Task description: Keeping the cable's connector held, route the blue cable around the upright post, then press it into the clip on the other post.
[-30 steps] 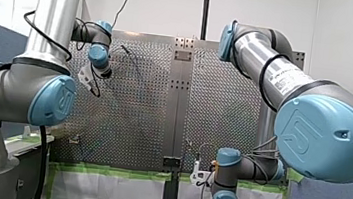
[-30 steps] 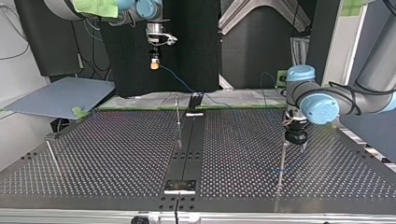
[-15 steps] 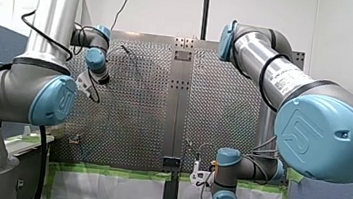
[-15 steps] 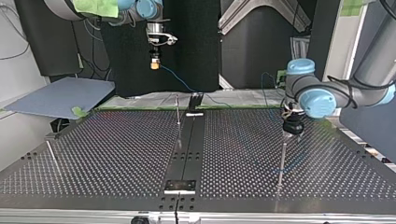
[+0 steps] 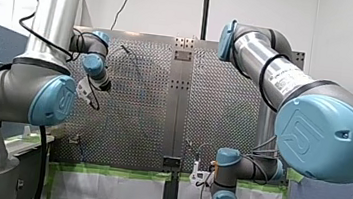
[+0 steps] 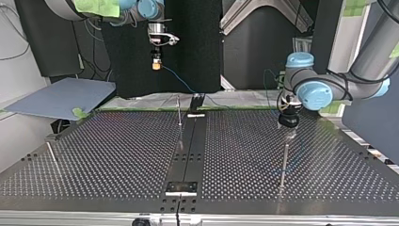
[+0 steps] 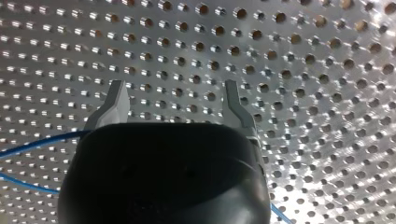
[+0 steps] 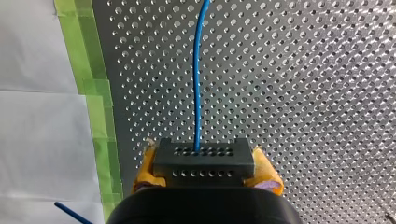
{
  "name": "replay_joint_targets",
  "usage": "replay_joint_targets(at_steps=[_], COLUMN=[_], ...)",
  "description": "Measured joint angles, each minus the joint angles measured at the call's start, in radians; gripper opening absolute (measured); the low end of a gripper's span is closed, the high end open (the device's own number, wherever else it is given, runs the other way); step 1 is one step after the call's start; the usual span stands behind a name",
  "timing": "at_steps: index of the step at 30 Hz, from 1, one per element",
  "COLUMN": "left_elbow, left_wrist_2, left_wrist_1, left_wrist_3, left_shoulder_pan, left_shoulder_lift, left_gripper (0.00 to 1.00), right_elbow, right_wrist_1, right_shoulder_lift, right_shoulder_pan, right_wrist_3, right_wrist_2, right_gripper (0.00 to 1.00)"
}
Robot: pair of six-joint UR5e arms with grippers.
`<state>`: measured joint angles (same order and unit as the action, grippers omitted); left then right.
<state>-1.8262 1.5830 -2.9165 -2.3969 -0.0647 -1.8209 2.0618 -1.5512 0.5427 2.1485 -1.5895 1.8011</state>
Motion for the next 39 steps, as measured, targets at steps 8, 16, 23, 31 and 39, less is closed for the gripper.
replay_joint_targets(at_steps=[8, 16, 23, 31, 39], left_elbow=[-0.009, -0.009, -0.009, -0.009, -0.009], left_wrist_2=[-0.031, -0.091, -0.118, -0.098, -0.094], left_wrist_1=[0.003, 0.049, 0.073, 0.099, 0.075], left_wrist_3=[-0.002, -0.047, -0.107, -0.169, -0.210], left_shoulder_pan=[0.007, 0.001, -0.010, -0.033, -0.046], left_shoulder_lift=[-0.021, -0.075, -0.073, -0.017, 0.046], left_gripper=[0.98, 0.98, 0.98, 0.98, 0.98], right_elbow=[0.000, 0.001, 0.000, 0.000, 0.000], right_wrist_1=[0.001, 0.004, 0.005, 0.004, 0.005], right_shoulder_lift=[0.000, 0.000, 0.000, 0.000, 0.000], right_shoulder_pan=[0.003, 0.007, 0.007, 0.007, 0.008], right_wrist_3=[0.001, 0.002, 0.002, 0.004, 0.005], right_wrist_2=[-0.003, -0.003, -0.003, -0.003, -0.005], right_gripper=[0.00, 0.00, 0.00, 0.00, 0.00])
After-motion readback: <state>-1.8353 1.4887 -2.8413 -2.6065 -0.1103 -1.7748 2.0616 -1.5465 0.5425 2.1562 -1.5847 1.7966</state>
